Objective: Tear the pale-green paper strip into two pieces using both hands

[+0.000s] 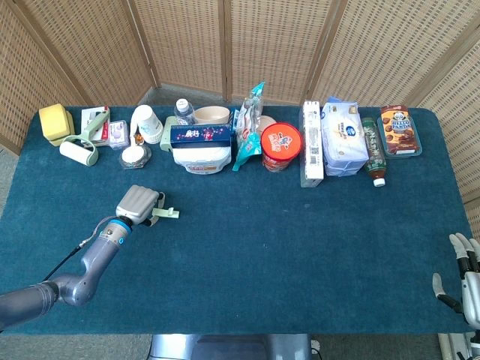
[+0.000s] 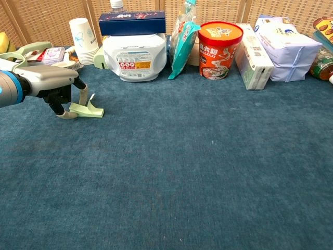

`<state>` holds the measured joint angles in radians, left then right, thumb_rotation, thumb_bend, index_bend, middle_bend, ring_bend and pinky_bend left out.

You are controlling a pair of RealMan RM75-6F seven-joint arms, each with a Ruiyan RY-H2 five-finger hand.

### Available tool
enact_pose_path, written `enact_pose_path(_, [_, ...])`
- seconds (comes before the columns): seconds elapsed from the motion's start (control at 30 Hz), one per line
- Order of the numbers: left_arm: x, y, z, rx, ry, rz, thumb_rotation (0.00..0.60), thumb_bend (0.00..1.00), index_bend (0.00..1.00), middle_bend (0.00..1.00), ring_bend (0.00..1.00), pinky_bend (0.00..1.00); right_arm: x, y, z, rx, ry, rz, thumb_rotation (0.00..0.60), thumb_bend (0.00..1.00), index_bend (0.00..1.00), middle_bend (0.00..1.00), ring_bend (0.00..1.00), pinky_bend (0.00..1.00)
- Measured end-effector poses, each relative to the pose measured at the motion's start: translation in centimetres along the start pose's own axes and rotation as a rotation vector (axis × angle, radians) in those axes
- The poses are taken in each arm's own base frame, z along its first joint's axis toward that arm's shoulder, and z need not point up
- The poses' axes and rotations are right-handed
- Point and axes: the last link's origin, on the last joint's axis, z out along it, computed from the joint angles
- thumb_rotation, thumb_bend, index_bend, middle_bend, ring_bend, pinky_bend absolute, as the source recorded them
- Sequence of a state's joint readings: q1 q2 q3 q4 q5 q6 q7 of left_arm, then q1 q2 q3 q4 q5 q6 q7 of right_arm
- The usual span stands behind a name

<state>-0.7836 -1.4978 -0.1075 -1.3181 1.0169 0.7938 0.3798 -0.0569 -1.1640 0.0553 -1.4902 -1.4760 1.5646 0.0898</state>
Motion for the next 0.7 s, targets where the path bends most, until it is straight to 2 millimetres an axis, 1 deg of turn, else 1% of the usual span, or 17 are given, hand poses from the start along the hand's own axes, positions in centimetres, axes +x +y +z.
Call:
enact_pose_path(0.37, [1.0,-0.5,-1.1,-0.022,0.035,-0.021,0.6,0.38,0.62,0.99,1.0,0.97,-0.2,-0.2,0.5,0.002,-0.009,0.009,0.512,0.48,0.02,0.12,0.02,0.11])
enact_pose_path(0.57, [1.7,-1.0,-2.2,-0.037,0.059,-0.04,0.6,0.38,0.63,0.99,1.0,0.97,-0.3,-0.3,0.8,0.007,-0.012,0.016,0.513,0.48,0.04,0.12,0.03,0.11])
enact_pose_path(0.7, [2.3,-1.3,-3.3,-0.053,0.081,-0.043,0.6,0.38,0.63,0.99,1.0,0.97,-0.5,-0.6,1.3,0.014,-0.016,0.026,0.512,0.48,0.04,0.13,0.04,0.11])
